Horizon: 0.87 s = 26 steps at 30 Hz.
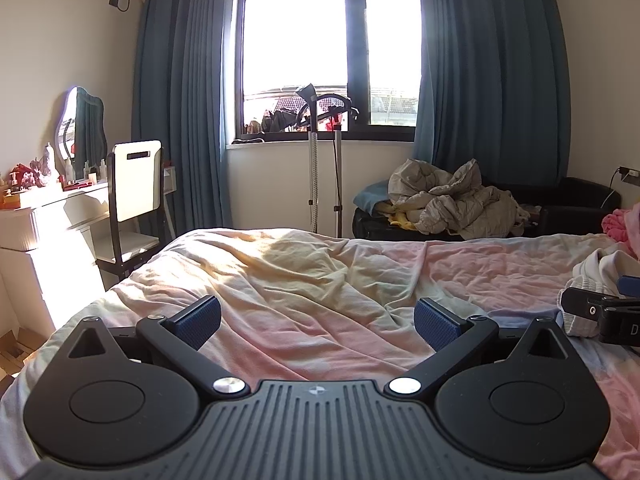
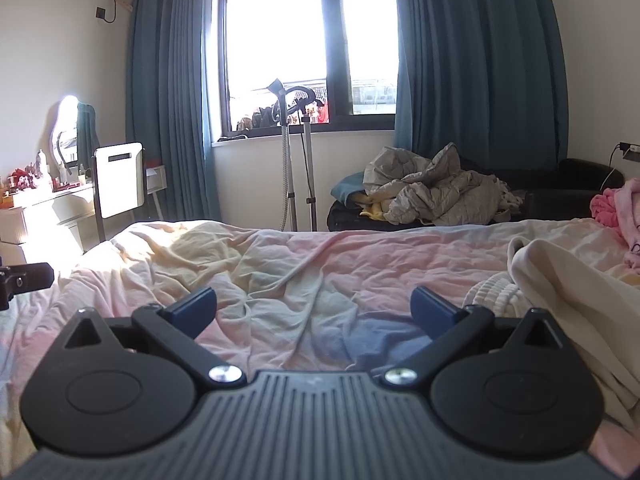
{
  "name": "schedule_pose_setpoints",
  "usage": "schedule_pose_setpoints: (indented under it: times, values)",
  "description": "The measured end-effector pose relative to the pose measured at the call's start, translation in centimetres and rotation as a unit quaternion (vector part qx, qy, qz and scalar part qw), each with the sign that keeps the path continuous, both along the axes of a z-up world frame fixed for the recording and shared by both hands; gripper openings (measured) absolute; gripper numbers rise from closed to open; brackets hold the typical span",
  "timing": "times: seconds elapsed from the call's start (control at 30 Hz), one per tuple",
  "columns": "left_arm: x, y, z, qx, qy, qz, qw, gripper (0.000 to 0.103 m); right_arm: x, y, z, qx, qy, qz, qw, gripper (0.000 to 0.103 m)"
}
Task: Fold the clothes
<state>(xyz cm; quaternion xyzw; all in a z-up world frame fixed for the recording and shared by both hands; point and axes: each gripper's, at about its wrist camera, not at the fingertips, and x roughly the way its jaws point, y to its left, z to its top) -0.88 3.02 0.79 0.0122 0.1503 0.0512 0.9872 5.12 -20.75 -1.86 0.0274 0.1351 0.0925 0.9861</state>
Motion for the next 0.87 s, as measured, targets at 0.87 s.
schedule_pose_setpoints:
  times: [0.87]
  values:
    - [-0.16,0.05,0.02,-0.003,0.005,-0.005,1.0,0.103,0.07,0.14,-0.18,0.0,0.002,0.005,1.0,0.103]
